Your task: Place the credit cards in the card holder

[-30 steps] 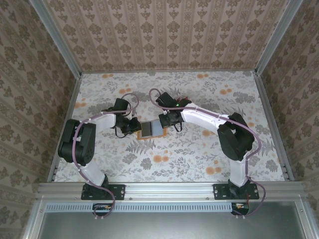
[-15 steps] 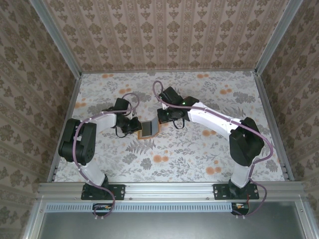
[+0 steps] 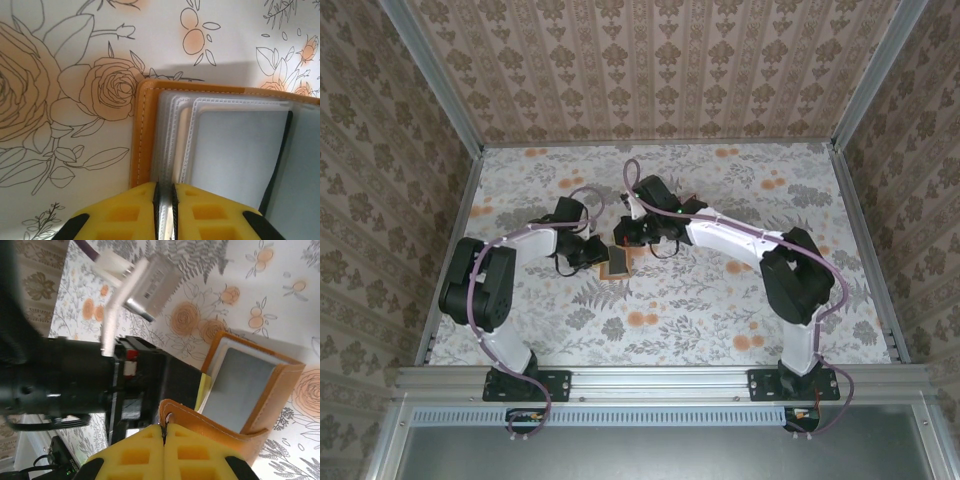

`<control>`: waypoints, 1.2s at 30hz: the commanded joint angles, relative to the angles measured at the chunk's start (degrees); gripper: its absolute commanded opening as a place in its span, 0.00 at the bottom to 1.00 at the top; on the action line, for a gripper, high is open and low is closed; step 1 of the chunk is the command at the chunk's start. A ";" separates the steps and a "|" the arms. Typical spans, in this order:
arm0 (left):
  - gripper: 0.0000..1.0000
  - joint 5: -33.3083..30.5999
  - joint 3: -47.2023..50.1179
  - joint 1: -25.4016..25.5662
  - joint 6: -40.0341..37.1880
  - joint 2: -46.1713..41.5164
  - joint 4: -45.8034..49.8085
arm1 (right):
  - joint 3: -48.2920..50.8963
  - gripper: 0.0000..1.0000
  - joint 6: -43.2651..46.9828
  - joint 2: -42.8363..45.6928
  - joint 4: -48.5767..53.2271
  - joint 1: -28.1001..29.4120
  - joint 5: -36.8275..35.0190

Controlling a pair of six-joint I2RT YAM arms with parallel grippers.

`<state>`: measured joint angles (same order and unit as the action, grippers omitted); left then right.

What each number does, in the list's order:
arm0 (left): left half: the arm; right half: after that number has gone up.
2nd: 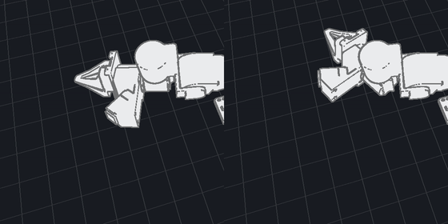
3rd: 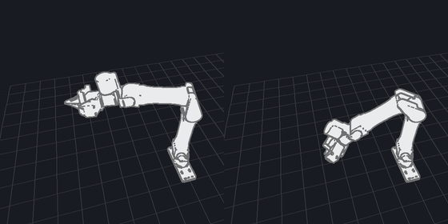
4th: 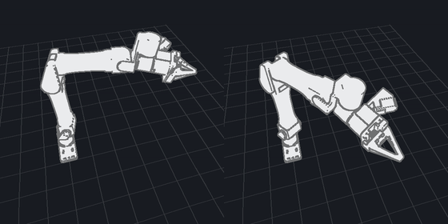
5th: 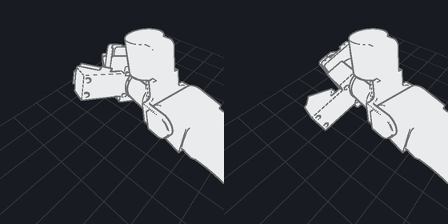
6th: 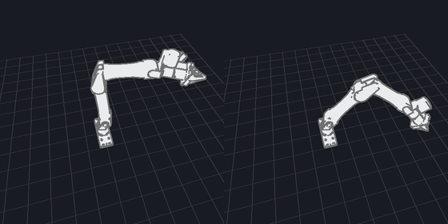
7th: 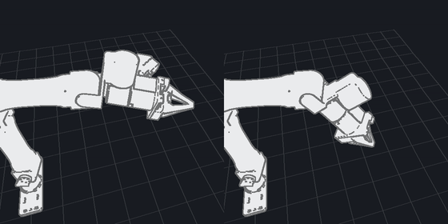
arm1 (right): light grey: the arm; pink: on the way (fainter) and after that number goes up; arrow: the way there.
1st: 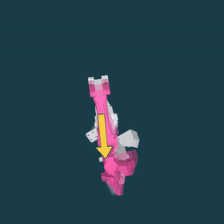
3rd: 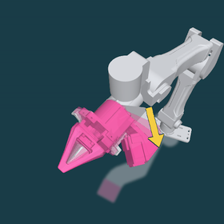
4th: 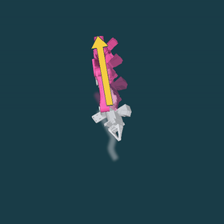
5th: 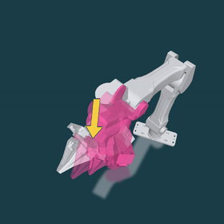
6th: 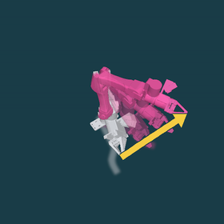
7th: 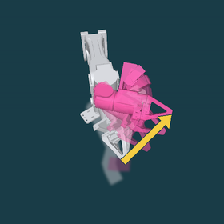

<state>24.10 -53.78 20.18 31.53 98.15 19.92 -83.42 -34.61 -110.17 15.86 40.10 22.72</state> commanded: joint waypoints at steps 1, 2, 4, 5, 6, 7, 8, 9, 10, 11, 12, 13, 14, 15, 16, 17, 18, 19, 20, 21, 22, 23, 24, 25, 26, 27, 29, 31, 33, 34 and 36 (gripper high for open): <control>0.20 -2.07 0.66 -0.62 0.80 -2.31 3.92 | -0.07 0.02 -1.88 -2.73 -2.70 -0.46 2.87; 0.21 -1.83 0.86 -0.86 0.83 -2.90 3.90 | 0.15 0.02 -2.24 -3.19 -3.36 -0.41 3.39; 0.22 -1.26 1.41 -1.58 1.03 -4.33 3.97 | 0.27 0.02 -3.36 -4.10 -4.83 -0.46 4.59; 0.22 -1.12 1.51 -1.87 0.99 -4.84 4.26 | 0.19 0.02 -3.68 -4.27 -5.32 -0.48 4.92; 0.24 -0.99 1.60 -2.26 0.85 -5.49 4.75 | 0.00 0.02 -3.95 -4.47 -5.41 -0.46 5.02; 0.25 -1.14 1.69 -2.63 0.70 -6.18 5.23 | -0.43 0.02 -3.83 -4.78 -5.20 -0.46 4.97; 0.25 -1.31 1.83 -2.98 0.68 -6.97 5.69 | -1.06 0.02 -3.56 -5.29 -4.55 -0.46 4.88; 0.25 -1.58 2.20 -3.51 0.48 -7.80 5.98 | -1.69 0.02 -3.30 -5.93 -3.96 -0.48 4.94; 0.25 -1.77 2.59 -4.14 0.46 -8.96 6.13 | -2.23 0.02 -3.39 -6.56 -3.90 -0.46 5.19; 0.26 -2.01 3.11 -4.71 0.56 -9.56 6.12 | -2.49 0.02 -3.81 -7.22 -4.19 -0.37 5.48; 0.26 -2.27 3.62 -5.50 0.64 -10.62 6.09 | -2.82 0.02 -4.20 -8.14 -4.72 -0.16 5.88; 0.26 -2.46 4.32 -6.33 0.85 -11.53 6.02 | -3.49 0.02 -4.24 -9.24 -4.63 0.17 5.94; 0.26 -2.55 4.86 -6.93 1.02 -12.32 5.92 | -4.16 0.02 -4.24 -10.16 -4.67 0.52 6.02; 0.27 -2.70 5.49 -7.85 1.32 -13.00 5.84 | -4.87 0.02 -4.23 -11.33 -4.62 0.89 5.76; 0.27 -2.74 5.91 -8.55 1.51 -13.69 5.86 | -5.67 0.02 -4.32 -12.58 -4.44 1.23 5.42; 0.27 -2.67 6.24 -9.09 1.62 -14.32 5.90 | -6.37 0.02 -4.39 -13.55 -4.54 1.59 5.45; 0.28 -2.66 6.44 -9.44 1.55 -14.92 5.96 | -7.10 0.02 -4.65 -14.62 -4.82 1.91 5.45; 0.28 -2.73 6.65 -9.76 1.52 -15.54 6.10 | -7.86 0.02 -4.70 -15.76 -4.83 2.21 5.20; 0.28 -2.74 6.59 -9.75 1.45 -15.98 6.23 | -8.67 0.02 -4.66 -16.62 -4.68 2.50 5.12; 0.28 -2.74 6.70 -9.82 1.36 -16.40 6.31 | -9.62 0.02 -4.74 -17.55 -4.74 2.72 5.38; 0.28 -2.74 6.60 -9.84 1.34 -16.62 6.39 | -10.44 0.02 -4.85 -18.41 -4.77 2.95 5.52; 0.28 -2.73 6.51 -9.83 1.26 -16.82 6.54 | -11.12 0.02 -4.78 -19.17 -4.64 3.16 5.44; 0.28 -2.64 6.54 -9.82 1.24 -16.91 6.64 | -11.94 0.02 -4.39 -19.95 -4.10 3.46 5.13; 0.28 -2.65 6.56 -9.82 1.17 -16.94 6.67 | -12.55 0.02 -3.87 -20.46 -3.45 3.60 4.66; 0.28 -2.65 6.34 -9.85 1.04 -16.98 6.79 | -12.90 0.02 -3.33 -20.84 -2.76 3.81 4.09; 0.29 -2.48 6.26 -9.84 0.92 -16.96 6.89 | -12.87 0.02 -3.10 -20.96 -2.37 3.85 3.82; 0.29 -2.00 6.26 -9.82 0.69 -17.05 6.88 | -12.57 0.04 -2.40 -20.45 -1.60 3.84 3.41; 0.31 -1.54 6.18 -9.75 0.55 -17.32 6.94 | -12.06 0.10 -1.60 -18.88 -0.79 3.80 2.88; 0.32 -1.33 6.18 -9.69 0.40 -17.81 6.80 | -11.92 0.17 -0.46 -16.46 0.68 3.85 1.92; 0.33 -1.29 6.01 -9.61 0.47 -18.03 6.96 | -11.94 0.22 -0.05 -15.34 1.39 3.80 1.57; 0.33 -1.16 5.20 -9.40 0.20 -18.51 7.27 | -12.08 0.30 0.67 -12.32 2.51 3.58 0.90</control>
<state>22.04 -47.59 10.50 32.14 81.71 25.39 -94.45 -35.88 -128.75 14.35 43.77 25.98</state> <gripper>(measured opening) 0.330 0.275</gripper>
